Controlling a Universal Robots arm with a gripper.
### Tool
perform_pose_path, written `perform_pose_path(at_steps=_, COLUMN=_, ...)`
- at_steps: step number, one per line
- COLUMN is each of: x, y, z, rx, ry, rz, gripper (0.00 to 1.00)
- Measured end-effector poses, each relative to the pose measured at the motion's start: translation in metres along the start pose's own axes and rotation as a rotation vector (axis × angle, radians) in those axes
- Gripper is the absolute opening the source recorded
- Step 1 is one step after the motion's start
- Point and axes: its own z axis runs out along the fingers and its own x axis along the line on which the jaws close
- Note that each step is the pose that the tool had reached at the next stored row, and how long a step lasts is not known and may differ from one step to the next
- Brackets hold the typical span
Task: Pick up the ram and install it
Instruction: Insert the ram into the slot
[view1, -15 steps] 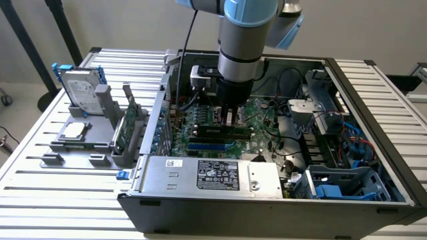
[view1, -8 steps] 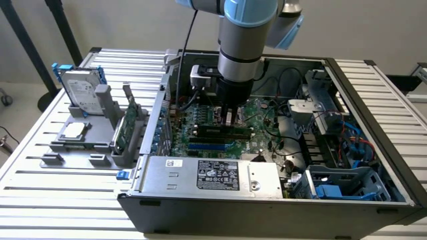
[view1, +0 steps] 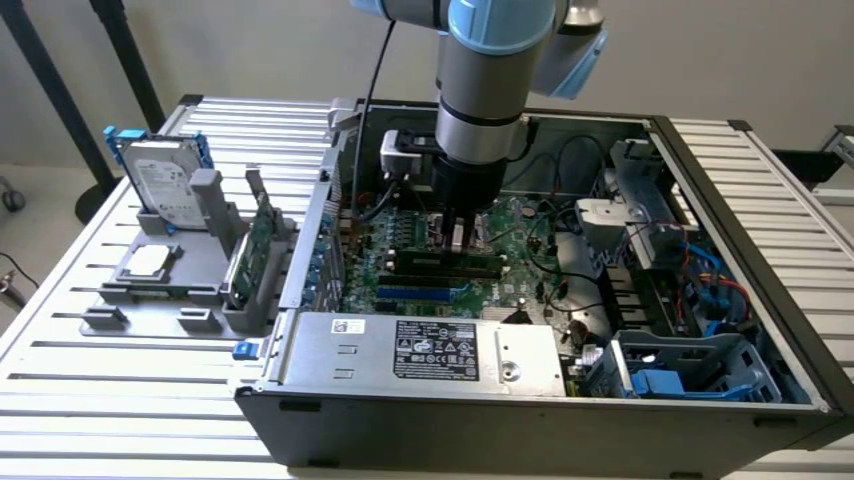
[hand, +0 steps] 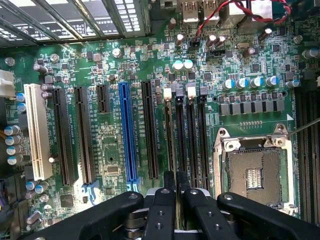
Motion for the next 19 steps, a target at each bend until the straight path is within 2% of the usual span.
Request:
perform_pose_path(at_steps=5, x=0.000, y=0.0000, z=0.0001, rx=0.0000, ry=-0.0001, rz=0.000, gripper=0.15)
perform_pose_path(at_steps=6, x=0.000, y=0.0001, z=-0.0003, rx=0.0000, ry=-0.0001, rz=0.000, gripper=0.21)
perform_pose_path(at_steps=7, x=0.000, y=0.0001, z=-0.0013, rx=0.0000, ry=-0.0001, rz=0.000, gripper=0.21)
perform_pose_path(at_steps=8, x=0.000, y=0.0002, z=-0.0028, rx=0.0000, ry=-0.0001, rz=0.000, gripper=0.28)
perform_pose_path(at_steps=14, x=0.000, y=0.0008, z=-0.0176, rx=0.0000, ry=-0.0001, rz=0.000, gripper=0.28)
perform_pose_path(at_steps=19, x=0.000, y=0.0008, z=-0.0190, rx=0.0001, ry=-0.0003, rz=0.000, gripper=0.26)
